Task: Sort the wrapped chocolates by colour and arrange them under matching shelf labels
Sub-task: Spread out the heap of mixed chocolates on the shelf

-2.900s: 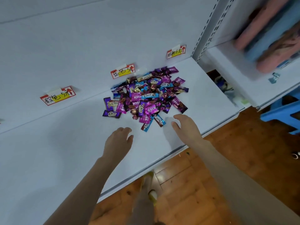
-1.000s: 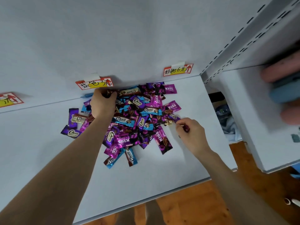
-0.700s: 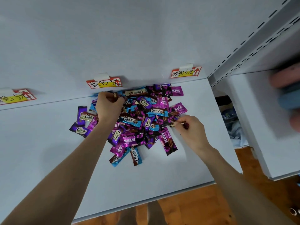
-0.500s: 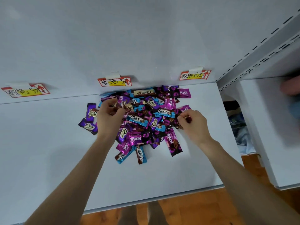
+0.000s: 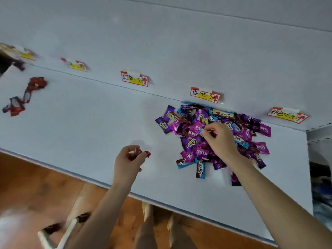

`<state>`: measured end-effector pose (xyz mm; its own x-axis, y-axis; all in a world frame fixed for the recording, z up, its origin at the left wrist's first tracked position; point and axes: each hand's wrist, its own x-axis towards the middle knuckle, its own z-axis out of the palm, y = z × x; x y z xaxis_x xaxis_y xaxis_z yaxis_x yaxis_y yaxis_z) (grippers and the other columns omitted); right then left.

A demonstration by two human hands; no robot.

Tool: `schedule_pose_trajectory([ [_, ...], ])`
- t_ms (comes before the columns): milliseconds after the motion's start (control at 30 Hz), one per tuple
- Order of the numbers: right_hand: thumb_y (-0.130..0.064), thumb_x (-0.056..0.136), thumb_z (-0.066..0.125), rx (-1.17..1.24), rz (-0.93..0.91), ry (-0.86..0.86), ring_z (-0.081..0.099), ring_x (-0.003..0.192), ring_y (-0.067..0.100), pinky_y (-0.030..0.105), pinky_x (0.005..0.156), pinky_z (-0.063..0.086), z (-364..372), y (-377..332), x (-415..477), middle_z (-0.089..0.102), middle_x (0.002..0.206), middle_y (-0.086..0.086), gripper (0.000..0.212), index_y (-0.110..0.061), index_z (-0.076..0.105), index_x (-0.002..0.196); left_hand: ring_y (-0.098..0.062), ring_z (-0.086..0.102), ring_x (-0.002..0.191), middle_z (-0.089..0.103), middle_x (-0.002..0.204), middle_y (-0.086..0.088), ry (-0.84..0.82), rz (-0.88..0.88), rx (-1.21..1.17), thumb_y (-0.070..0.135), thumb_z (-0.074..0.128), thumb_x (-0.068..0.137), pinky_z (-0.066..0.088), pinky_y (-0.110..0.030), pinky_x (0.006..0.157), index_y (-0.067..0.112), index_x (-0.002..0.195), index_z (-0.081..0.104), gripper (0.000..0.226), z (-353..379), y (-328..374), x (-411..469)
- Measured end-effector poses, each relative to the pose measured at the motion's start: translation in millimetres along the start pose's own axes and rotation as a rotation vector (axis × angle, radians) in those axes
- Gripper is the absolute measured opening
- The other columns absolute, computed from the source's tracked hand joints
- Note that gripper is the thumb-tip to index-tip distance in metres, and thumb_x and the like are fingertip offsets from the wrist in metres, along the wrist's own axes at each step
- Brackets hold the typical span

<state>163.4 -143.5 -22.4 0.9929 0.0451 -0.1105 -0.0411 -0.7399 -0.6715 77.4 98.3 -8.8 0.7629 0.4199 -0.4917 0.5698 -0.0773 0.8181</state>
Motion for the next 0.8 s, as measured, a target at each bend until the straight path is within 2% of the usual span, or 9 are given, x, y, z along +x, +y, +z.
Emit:
schedule_pose_trajectory([
  [100,-0.018,0.088,0.06,0.004,-0.05,-0.069,0.048,0.081,0.011,0.004,0.064,0.032,24.1,-32.5,-0.6,0.058,0.091,0.004,0.013,-0.007,0.063,0.093,-0.008,0.059,0.068,0.066,0.075,0.004,0.072,-0.022,-0.036,0.015,0.069,0.082,0.044,-0.019,0.051,0.019,0.099,0.057,0.021,-37.9,-10.1,-4.5],
  [233,-0.015,0.087,0.06,-0.009,-0.109,-0.138,0.049,0.08,0.013,0.01,0.062,0.032,60.1,-79.2,-4.6,0.059,0.088,0.005,0.012,-0.005,0.064,0.092,-0.01,0.06,0.071,0.065,0.081,0.003,0.131,-0.038,-0.082,0.02,0.071,0.082,0.044,-0.021,0.052,0.02,0.103,0.057,0.025,-87.7,-22.9,-5.1],
  [333,-0.015,0.086,0.061,-0.038,-0.126,-0.169,0.053,0.082,0.018,0.015,0.064,0.031,92.2,-117.2,-7.7,0.063,0.088,0.01,0.013,-0.003,0.065,0.09,-0.005,0.06,0.067,0.066,0.072,0.009,0.164,-0.031,-0.119,0.019,0.071,0.083,0.044,-0.015,0.049,0.019,0.102,0.058,0.024,-128.9,-33.3,-0.3],
  [433,-0.016,0.086,0.06,-0.061,-0.114,-0.197,0.052,0.079,0.015,0.016,0.066,0.03,130.7,-160.8,-13.4,0.063,0.092,0.01,0.011,-0.007,0.064,0.09,-0.004,0.06,0.066,0.066,0.068,0.014,0.17,-0.02,-0.135,0.019,0.071,0.083,0.042,-0.013,0.046,0.018,0.103,0.058,0.024,-178.0,-42.0,12.1],
  [567,-0.019,0.088,0.057,-0.066,-0.151,-0.25,0.05,0.069,0.006,0.006,0.059,0.034,190.1,-230.5,-25.4,0.057,0.095,0.007,0.006,-0.014,0.061,0.088,-0.01,0.06,0.072,0.066,0.084,0.003,0.168,0.005,-0.115,0.021,0.07,0.083,0.043,-0.014,0.048,0.018,0.105,0.057,0.026,-251.6,-50.2,30.8],
  [667,-0.022,0.089,0.056,-0.065,-0.189,-0.305,0.052,0.071,0.008,0.009,0.061,0.033,230.0,-280.1,-28.6,0.056,0.096,0.004,0.004,-0.018,0.058,0.087,-0.011,0.057,0.066,0.066,0.084,-0.001,0.187,0.033,-0.099,0.02,0.068,0.085,0.044,-0.013,0.047,0.016,0.105,0.058,0.023,-301.9,-52.5,43.1],
  [800,-0.022,0.09,0.056,-0.071,-0.256,-0.337,0.051,0.072,0.008,0.01,0.062,0.032,269.9,-334.9,-20.2,0.053,0.094,0.002,0.007,-0.016,0.059,0.091,-0.014,0.056,0.065,0.063,0.083,0.0,0.242,0.039,-0.087,0.02,0.068,0.085,0.046,-0.021,0.052,0.018,0.105,0.057,0.023,-356.9,-52.1,60.9],
])
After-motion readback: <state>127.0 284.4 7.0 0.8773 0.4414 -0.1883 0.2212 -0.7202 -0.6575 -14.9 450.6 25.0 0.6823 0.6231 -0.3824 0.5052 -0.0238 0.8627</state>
